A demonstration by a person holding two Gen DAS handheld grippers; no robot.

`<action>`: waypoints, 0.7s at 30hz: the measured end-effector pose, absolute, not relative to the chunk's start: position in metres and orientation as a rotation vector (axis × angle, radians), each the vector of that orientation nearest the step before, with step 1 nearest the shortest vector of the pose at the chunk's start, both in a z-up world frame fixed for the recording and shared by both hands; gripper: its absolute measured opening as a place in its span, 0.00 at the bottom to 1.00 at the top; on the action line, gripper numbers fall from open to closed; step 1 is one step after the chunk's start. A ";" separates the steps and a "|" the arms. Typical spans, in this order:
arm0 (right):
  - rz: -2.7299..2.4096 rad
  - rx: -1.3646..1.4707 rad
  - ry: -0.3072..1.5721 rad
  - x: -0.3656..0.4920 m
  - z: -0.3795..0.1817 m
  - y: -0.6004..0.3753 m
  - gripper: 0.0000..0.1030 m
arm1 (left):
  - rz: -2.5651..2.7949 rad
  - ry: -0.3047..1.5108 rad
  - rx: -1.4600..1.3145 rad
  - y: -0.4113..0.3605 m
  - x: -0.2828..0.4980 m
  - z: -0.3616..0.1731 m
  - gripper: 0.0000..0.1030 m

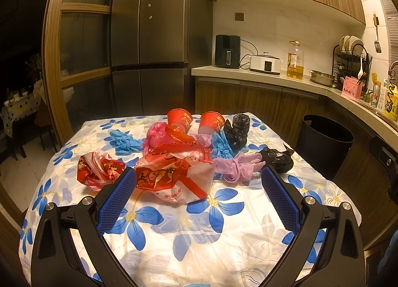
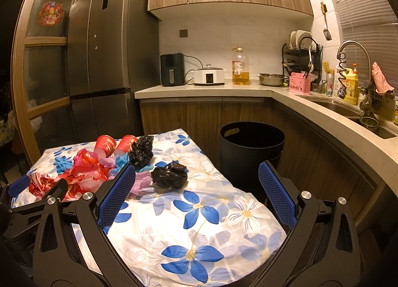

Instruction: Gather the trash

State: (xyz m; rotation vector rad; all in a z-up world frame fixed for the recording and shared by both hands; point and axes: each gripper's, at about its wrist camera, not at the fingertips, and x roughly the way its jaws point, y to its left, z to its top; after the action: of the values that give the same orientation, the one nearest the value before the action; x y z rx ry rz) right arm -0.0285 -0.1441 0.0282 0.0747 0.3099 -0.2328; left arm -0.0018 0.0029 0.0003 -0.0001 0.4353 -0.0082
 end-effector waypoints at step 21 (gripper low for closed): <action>-0.232 0.071 0.305 -0.029 0.032 -0.143 0.95 | -0.011 0.434 -0.008 0.002 -0.002 0.003 0.94</action>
State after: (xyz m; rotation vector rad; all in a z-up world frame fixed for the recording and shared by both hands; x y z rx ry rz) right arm -0.0292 -0.1429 0.0321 0.0713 0.3047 -0.2320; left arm -0.0022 0.0021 0.0031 -0.0083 0.4337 -0.0113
